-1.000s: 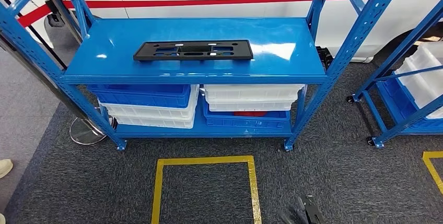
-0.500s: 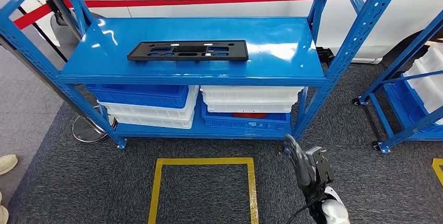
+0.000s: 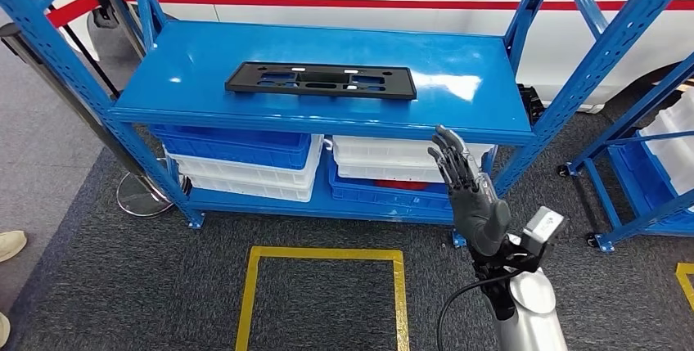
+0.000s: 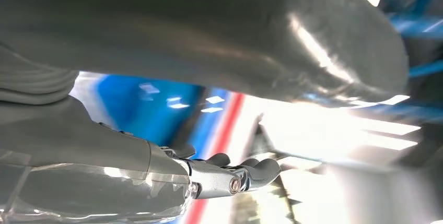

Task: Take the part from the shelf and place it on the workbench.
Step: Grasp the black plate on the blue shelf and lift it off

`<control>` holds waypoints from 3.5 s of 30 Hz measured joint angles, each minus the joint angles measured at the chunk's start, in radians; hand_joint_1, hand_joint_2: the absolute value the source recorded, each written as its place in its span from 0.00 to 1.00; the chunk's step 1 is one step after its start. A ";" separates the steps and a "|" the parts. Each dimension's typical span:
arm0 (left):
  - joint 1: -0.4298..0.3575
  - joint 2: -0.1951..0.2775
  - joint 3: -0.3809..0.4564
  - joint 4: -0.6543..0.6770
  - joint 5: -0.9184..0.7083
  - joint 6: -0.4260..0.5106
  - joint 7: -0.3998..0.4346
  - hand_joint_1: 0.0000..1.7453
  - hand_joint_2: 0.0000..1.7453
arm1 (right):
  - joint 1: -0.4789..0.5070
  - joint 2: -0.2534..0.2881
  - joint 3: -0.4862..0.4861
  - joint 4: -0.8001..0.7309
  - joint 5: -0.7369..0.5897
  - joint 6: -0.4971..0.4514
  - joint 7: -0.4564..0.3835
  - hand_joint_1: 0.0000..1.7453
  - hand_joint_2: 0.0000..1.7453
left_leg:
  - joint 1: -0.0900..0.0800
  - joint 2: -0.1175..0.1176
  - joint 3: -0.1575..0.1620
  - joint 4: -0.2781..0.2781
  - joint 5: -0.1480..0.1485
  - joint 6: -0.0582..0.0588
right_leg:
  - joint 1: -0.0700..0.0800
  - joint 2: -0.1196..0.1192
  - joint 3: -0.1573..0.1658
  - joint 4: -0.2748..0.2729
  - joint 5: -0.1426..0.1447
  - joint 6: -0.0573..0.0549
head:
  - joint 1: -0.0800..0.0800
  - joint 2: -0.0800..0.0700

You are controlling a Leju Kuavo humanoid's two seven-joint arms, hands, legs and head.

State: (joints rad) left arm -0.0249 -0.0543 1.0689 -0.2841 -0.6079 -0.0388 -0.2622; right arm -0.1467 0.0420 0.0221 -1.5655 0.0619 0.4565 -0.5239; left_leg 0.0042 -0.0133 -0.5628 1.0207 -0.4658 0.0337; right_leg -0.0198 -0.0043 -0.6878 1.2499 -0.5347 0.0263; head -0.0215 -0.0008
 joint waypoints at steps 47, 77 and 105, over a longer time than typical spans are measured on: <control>-0.018 -0.032 -0.001 0.060 0.084 -0.019 -0.065 0.00 0.00 | 0.015 -0.173 0.284 -0.446 -0.101 -0.009 -0.169 0.00 0.25 | 0.011 0.007 -0.044 0.127 -0.117 -0.062 | 0.014 0.013 0.128 -0.255 0.091 -0.052 | -0.018 0.000; -0.027 -0.035 -0.033 0.061 0.028 -0.007 -0.049 0.00 0.00 | -0.061 -0.135 0.482 -0.138 0.108 -0.211 0.032 0.00 1.00 | 0.010 0.022 -0.086 0.189 -0.069 -0.059 | 0.011 0.001 0.104 -0.241 0.089 -0.046 | -0.017 0.000; -0.031 -0.041 -0.033 0.061 -0.024 0.004 -0.058 0.00 0.00 | -0.460 0.198 0.855 0.730 1.215 -0.991 0.403 0.00 1.00 | 0.011 0.018 -0.126 0.257 -0.123 -0.065 | 0.013 0.007 0.101 -0.248 0.095 -0.056 | -0.017 0.000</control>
State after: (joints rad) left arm -0.0563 -0.0951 1.0357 -0.2232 -0.6317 -0.0345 -0.3201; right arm -0.6069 0.2402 0.8767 -0.8356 1.2774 -0.5342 -0.1210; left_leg 0.0148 0.0043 -0.6891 1.2774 -0.5885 -0.0309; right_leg -0.0069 0.0032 -0.5871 1.0017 -0.4397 -0.0299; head -0.0384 -0.0008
